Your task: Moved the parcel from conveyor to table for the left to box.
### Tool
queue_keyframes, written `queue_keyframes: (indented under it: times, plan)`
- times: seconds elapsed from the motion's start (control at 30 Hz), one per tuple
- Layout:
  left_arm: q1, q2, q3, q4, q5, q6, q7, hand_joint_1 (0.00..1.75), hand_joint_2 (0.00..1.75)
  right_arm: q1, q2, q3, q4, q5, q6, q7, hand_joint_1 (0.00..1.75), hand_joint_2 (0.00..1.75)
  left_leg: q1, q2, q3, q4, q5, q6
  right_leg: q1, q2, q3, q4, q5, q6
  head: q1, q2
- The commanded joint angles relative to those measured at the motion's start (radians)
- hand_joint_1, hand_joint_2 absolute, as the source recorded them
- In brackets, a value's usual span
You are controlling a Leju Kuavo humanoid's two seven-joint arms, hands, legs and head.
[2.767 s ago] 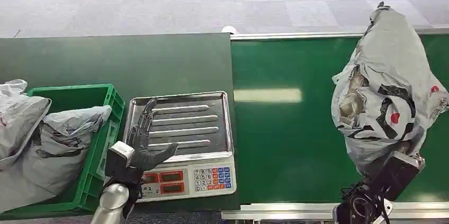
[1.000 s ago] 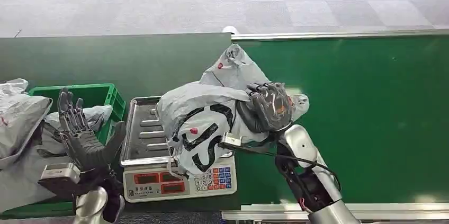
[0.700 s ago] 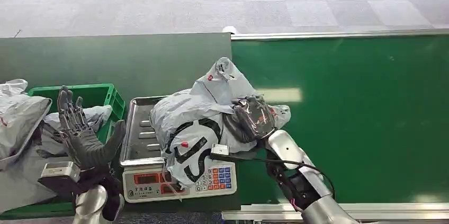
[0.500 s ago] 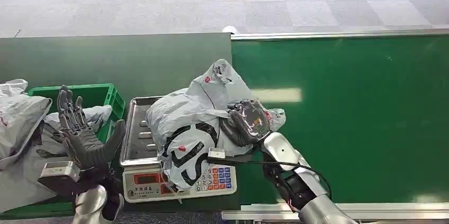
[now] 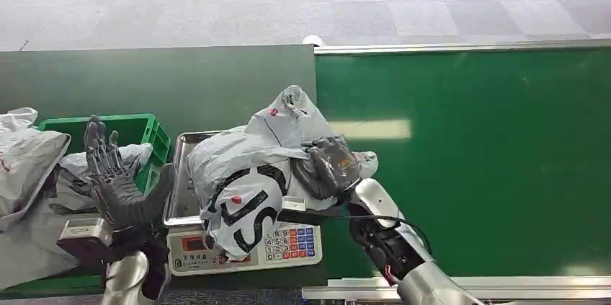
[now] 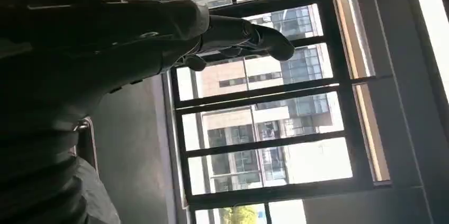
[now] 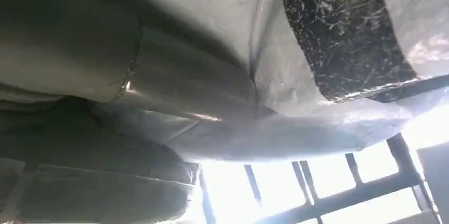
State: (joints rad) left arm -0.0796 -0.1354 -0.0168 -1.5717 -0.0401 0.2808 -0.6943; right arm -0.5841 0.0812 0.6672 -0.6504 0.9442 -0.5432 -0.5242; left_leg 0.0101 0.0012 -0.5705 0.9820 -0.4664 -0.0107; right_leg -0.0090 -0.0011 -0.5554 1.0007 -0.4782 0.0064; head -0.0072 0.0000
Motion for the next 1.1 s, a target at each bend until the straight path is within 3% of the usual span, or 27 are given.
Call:
queue_keyframes:
  times: [0.03, 0.17, 0.4, 0.43, 0.47, 0.5, 0.67, 0.77, 0.97, 1.07, 1.1]
  plan:
    - [-0.059, 0.020, -0.033, 0.095, 0.013, -0.006, -0.004, 0.00, 1.75, -0.068, 0.052, -0.028, 0.087, -0.065, -0.032, -0.023, 1.75, 0.00, 0.000, 0.000, 0.000, 0.000, 0.001, 0.000, 0.000, 0.000, 0.000, 0.000, 0.000, 0.000, 0.000, 0.000]
    - [-0.072, 0.016, -0.038, 0.112, 0.028, -0.016, -0.004, 0.00, 1.75, -0.049, 0.054, -0.052, 0.033, -0.157, -0.031, -0.075, 1.75, 0.00, 0.000, -0.001, 0.000, -0.001, 0.001, 0.000, 0.000, -0.001, 0.000, 0.000, 0.000, 0.000, 0.000, 0.000]
    - [-0.076, 0.017, -0.040, 0.116, 0.027, -0.021, -0.004, 0.00, 1.75, -0.038, 0.040, -0.007, 0.001, -0.124, -0.031, -0.051, 1.75, 0.00, 0.000, -0.001, 0.000, -0.001, 0.001, 0.000, 0.000, -0.001, 0.000, -0.001, 0.000, 0.000, 0.000, 0.000]
    - [-0.080, 0.018, -0.041, 0.123, 0.026, -0.021, -0.004, 0.00, 1.75, -0.040, 0.038, 0.018, 0.002, -0.099, -0.029, -0.036, 1.75, 0.00, 0.000, 0.000, 0.000, -0.001, 0.001, 0.000, 0.000, 0.000, 0.000, -0.001, 0.001, 0.000, 0.000, 0.000]
    - [-0.082, 0.018, -0.039, 0.125, 0.026, -0.021, -0.004, 0.00, 1.75, -0.055, 0.028, 0.084, 0.024, 0.038, -0.100, 0.044, 1.75, 0.00, 0.000, 0.000, 0.000, 0.000, 0.000, 0.000, 0.000, 0.000, 0.000, 0.000, 0.000, 0.000, 0.000, 0.000]
    - [-0.082, 0.018, -0.038, 0.124, 0.026, -0.021, -0.004, 0.00, 1.75, -0.060, 0.031, 0.118, 0.037, 0.092, -0.097, 0.078, 1.75, 0.00, 0.000, 0.000, 0.000, -0.001, 0.001, 0.000, 0.000, 0.000, 0.000, -0.001, 0.001, 0.000, 0.000, 0.000]
    - [-0.073, 0.016, -0.033, 0.115, 0.021, -0.017, -0.004, 0.00, 1.75, -0.056, 0.050, 0.173, 0.058, 0.161, -0.046, 0.131, 1.68, 0.00, 0.000, 0.001, 0.000, -0.001, 0.000, 0.000, 0.000, 0.001, 0.000, 0.000, 0.000, 0.000, 0.000, 0.000]
    - [-0.047, 0.011, -0.021, 0.094, 0.019, -0.027, -0.004, 0.00, 1.75, -0.058, 0.047, 0.234, 0.061, 0.245, 0.066, 0.206, 1.64, 0.00, 0.000, 0.000, 0.001, -0.001, 0.000, 0.000, 0.000, 0.001, 0.001, -0.001, 0.000, 0.000, 0.000, 0.000]
    - [-0.039, 0.009, -0.019, 0.087, 0.019, -0.028, -0.004, 0.00, 1.75, -0.055, 0.046, 0.227, 0.063, 0.235, 0.084, 0.205, 1.66, 0.00, 0.000, 0.000, 0.001, -0.002, 0.001, 0.000, 0.000, 0.000, 0.001, -0.001, 0.001, 0.000, 0.000, 0.000]
    - [-0.025, 0.007, -0.016, 0.077, 0.017, -0.027, -0.004, 0.00, 1.75, -0.042, 0.040, 0.226, 0.054, 0.222, 0.106, 0.193, 1.45, 0.00, 0.000, 0.001, 0.001, -0.001, 0.000, 0.000, 0.000, 0.001, 0.001, -0.001, 0.001, 0.000, 0.000, 0.000]
    - [-0.018, 0.005, -0.014, 0.074, 0.020, -0.030, -0.004, 0.00, 1.75, -0.031, 0.037, 0.214, 0.041, 0.202, 0.108, 0.184, 1.08, 0.00, 0.000, 0.001, 0.001, -0.002, 0.000, 0.001, 0.000, 0.001, 0.001, -0.002, 0.001, 0.000, 0.000, 0.000]
